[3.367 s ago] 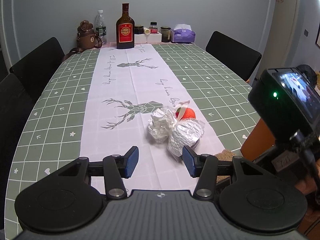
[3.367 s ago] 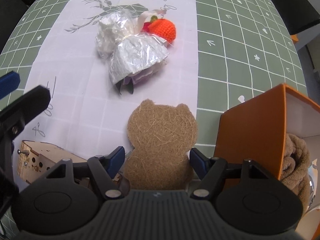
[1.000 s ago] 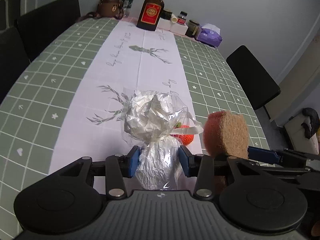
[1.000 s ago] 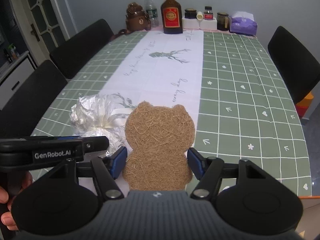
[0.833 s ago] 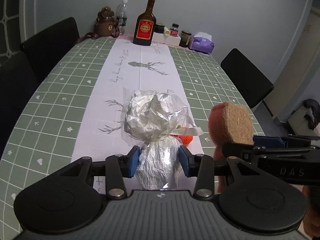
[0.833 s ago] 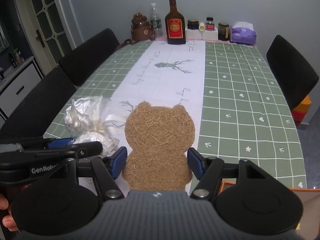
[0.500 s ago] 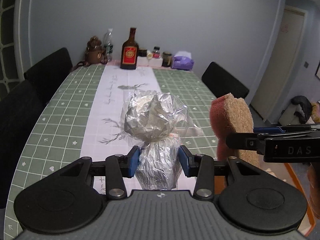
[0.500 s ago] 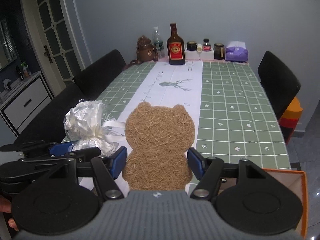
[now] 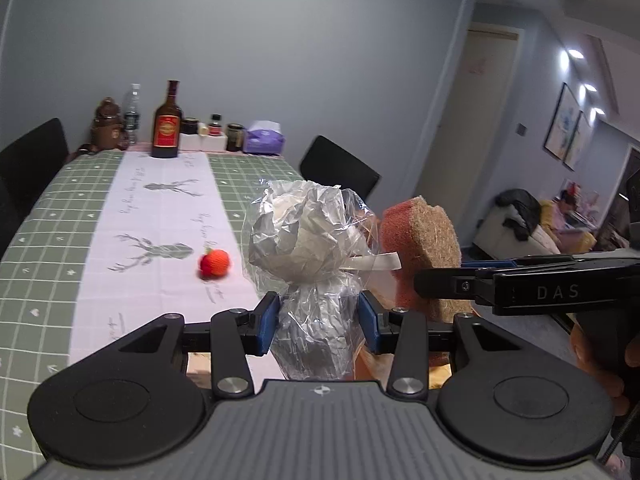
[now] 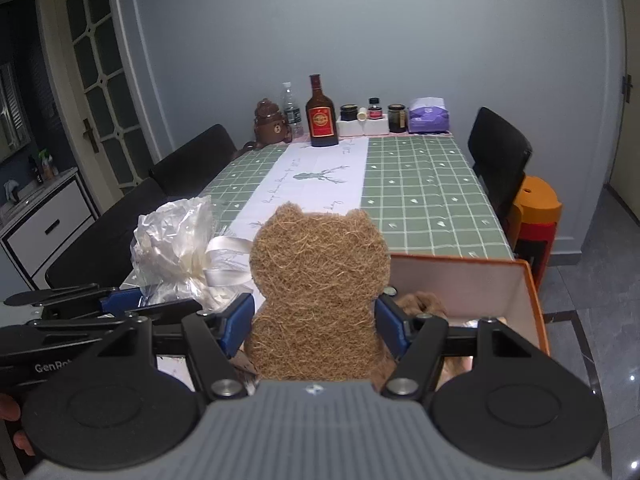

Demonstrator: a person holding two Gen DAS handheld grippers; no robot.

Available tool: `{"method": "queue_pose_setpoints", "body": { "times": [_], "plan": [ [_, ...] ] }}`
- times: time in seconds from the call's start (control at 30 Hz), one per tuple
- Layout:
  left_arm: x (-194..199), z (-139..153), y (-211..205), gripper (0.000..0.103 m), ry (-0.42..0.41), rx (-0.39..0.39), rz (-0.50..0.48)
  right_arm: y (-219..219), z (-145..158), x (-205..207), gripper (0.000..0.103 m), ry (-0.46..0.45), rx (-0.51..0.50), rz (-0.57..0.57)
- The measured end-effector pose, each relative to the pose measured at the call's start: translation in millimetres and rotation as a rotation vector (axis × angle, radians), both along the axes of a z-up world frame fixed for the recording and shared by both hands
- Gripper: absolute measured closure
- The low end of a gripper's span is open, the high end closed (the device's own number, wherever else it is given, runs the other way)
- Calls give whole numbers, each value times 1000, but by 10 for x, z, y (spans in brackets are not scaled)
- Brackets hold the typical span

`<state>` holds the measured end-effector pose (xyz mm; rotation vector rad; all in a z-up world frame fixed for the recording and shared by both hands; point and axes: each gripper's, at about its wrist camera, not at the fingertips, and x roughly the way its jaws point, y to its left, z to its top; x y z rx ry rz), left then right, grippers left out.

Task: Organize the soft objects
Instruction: 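Carry the bundle and sponge over the orange box and open both grippers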

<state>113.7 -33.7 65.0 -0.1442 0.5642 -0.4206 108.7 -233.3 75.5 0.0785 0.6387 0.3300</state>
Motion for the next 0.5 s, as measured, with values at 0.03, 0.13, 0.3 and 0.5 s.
{"method": "queue_pose_setpoints", "body": {
  "times": [0.03, 0.13, 0.3, 0.5],
  "plan": [
    [-27, -36, -54, 55, 4, 4, -23, -70, -44, -71, 38, -1, 4, -17],
    [-88, -134, -205, 55, 9, 38, -52, -260, -164, -228, 38, 7, 28, -58],
    [-224, -275, -415, 55, 24, 59, -109, -496, -348, -425, 38, 11, 59, -115],
    [-270, -422, -635, 55, 46, 65, -160, -635, -565, -529, 38, 16, 69, -166]
  ]
}}
